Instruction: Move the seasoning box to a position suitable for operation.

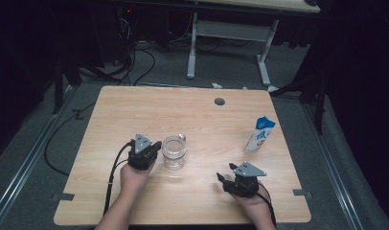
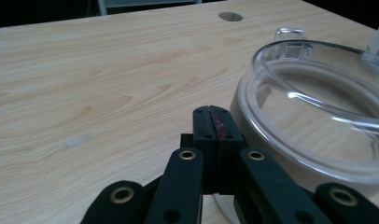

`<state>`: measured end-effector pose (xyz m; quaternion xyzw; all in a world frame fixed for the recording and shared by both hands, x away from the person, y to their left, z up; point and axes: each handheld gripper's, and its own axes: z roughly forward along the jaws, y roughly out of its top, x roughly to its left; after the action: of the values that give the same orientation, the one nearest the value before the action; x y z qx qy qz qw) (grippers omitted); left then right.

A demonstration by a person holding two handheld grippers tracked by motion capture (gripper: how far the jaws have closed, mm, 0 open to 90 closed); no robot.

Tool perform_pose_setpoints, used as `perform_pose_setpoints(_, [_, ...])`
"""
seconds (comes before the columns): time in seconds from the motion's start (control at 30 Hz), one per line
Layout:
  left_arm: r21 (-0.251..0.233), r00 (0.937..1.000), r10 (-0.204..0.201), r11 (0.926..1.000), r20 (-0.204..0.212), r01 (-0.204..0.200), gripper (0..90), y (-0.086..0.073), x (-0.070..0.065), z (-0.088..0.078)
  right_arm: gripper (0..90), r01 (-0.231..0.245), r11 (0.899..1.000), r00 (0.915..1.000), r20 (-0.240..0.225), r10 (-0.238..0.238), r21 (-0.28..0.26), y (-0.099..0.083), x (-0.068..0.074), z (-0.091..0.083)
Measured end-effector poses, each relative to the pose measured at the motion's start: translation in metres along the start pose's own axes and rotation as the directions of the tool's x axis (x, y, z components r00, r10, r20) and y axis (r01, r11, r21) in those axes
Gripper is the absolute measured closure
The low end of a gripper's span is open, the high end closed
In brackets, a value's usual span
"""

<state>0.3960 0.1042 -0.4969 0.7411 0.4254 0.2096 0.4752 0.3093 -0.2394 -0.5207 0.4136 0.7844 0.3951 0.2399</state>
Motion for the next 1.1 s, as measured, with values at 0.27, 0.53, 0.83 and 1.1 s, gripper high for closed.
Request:
perform_pose_setpoints(0.27, [-0.012,0.9991,0.02,0.9997,0.039,-0.02,90.0,-0.004,-0.008,-0.004,37.2,0.013,1.0,0.9999,0.002,-0.013,0.004,0.0,0.003,0.0])
perform_pose_setpoints(0.53, [-0.021,0.9959,0.032,0.9993,0.084,-0.031,90.0,-0.015,-0.029,-0.019,37.2,0.005,1.0,1.0,0.005,-0.005,-0.01,0.001,0.001,-0.004])
perform_pose_setpoints(0.83, [-0.011,0.9995,0.013,0.9999,0.03,-0.013,78.8,-0.011,-0.021,-0.015,38.8,0.002,1.0,1.0,-0.002,-0.002,-0.011,0.001,0.0,-0.003])
perform_pose_setpoints(1.1, [-0.016,0.9961,0.065,0.9978,0.06,-0.065,90.0,0.003,-0.026,-0.003,39.6,-0.006,1.0,1.0,-0.003,0.006,-0.011,0.0,-0.003,-0.003])
